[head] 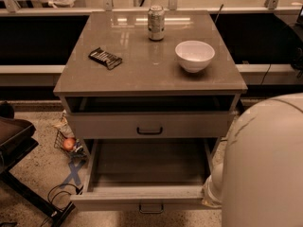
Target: Open middle drawer
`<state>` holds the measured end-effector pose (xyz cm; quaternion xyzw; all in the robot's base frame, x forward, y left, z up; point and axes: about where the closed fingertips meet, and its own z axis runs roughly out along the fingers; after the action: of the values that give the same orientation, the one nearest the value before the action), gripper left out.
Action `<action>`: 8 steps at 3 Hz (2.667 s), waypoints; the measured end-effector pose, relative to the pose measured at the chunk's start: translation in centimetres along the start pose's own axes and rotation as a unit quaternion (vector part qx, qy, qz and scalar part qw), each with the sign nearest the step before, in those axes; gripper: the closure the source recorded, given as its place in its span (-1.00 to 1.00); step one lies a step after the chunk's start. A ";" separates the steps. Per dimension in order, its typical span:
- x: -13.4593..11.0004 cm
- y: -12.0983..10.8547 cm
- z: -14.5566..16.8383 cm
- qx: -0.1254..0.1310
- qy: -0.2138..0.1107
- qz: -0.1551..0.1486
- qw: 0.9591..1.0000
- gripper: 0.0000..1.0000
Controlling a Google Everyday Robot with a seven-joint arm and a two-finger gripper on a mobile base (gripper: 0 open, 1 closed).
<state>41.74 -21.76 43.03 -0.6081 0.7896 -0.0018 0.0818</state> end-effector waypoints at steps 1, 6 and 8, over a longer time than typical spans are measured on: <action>0.0 0.0 0.0 0.000 0.000 0.000 1.000 0.19; -0.6 -0.1 -0.7 0.001 0.013 -0.014 1.000 -1.00; 1.3 -1.7 -9.1 0.031 0.118 -0.003 0.993 -0.03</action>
Offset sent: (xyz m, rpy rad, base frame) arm -0.0003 0.0001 -0.0002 0.0000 0.0007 0.0004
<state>41.83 -24.36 51.99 -0.6030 0.7916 -0.0983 0.0071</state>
